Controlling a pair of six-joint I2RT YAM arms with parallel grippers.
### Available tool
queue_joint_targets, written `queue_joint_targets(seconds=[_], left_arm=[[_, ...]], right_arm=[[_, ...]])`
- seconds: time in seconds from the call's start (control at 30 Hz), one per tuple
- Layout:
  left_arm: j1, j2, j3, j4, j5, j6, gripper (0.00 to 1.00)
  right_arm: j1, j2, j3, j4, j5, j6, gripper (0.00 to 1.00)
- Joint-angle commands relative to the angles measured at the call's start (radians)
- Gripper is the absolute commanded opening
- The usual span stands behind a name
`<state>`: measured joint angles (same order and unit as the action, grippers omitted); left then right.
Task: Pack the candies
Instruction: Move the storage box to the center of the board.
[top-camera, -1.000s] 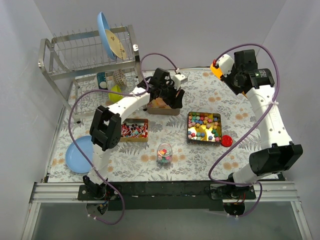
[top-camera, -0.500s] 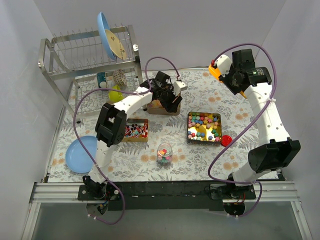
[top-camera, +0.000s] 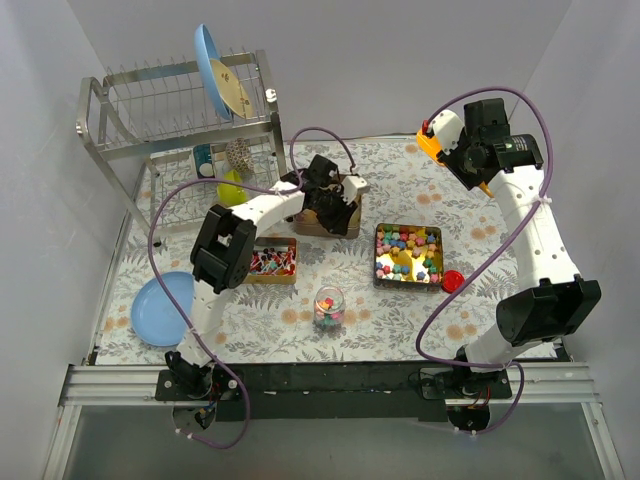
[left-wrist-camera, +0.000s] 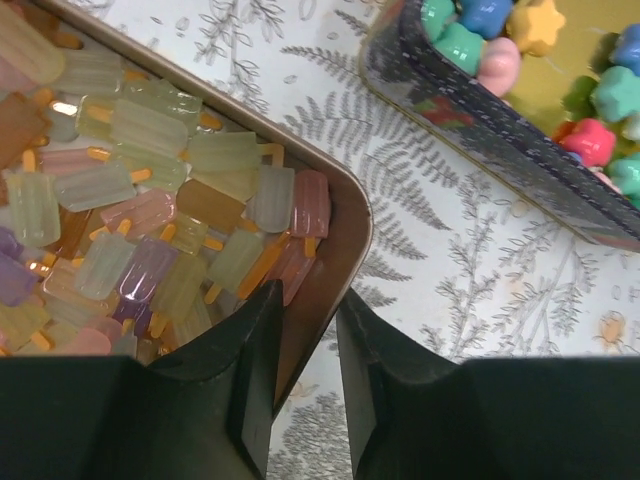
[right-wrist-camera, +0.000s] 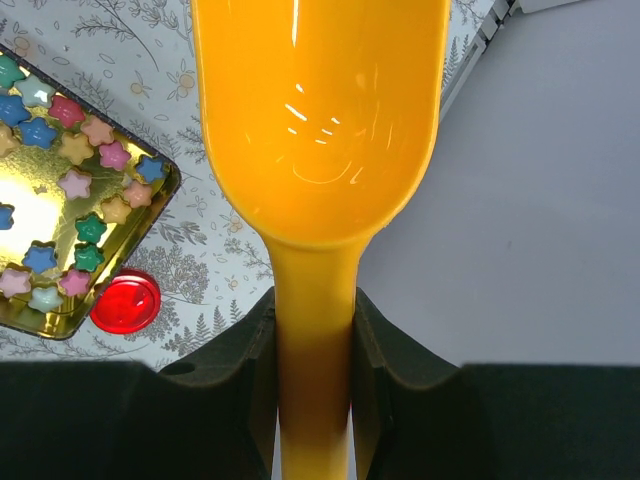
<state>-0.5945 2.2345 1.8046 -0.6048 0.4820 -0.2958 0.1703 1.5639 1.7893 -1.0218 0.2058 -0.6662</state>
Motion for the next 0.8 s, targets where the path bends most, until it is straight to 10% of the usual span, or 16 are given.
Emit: queue_joint_targets(seconds=[0.0, 0.5, 0.77], left_arm=[[-0.040, -0.121, -0.066, -0.020, 0.063, -0.063, 0.24], [-0.197, -0.289, -0.339, 0.066, 0.032, -0.244, 0.17], [-0.223, -0.329, -0.328, 0.085, -0.052, -0.282, 0.39]], right_arm=[[-0.005, -0.024, 0.024, 0.011, -0.009, -0.006, 0.01], [-0.005, 0.001, 0.062, -0.003, -0.034, -0.006, 0.01], [-0.003, -0.011, 0.048, -0.017, -0.058, -0.018, 0.01]])
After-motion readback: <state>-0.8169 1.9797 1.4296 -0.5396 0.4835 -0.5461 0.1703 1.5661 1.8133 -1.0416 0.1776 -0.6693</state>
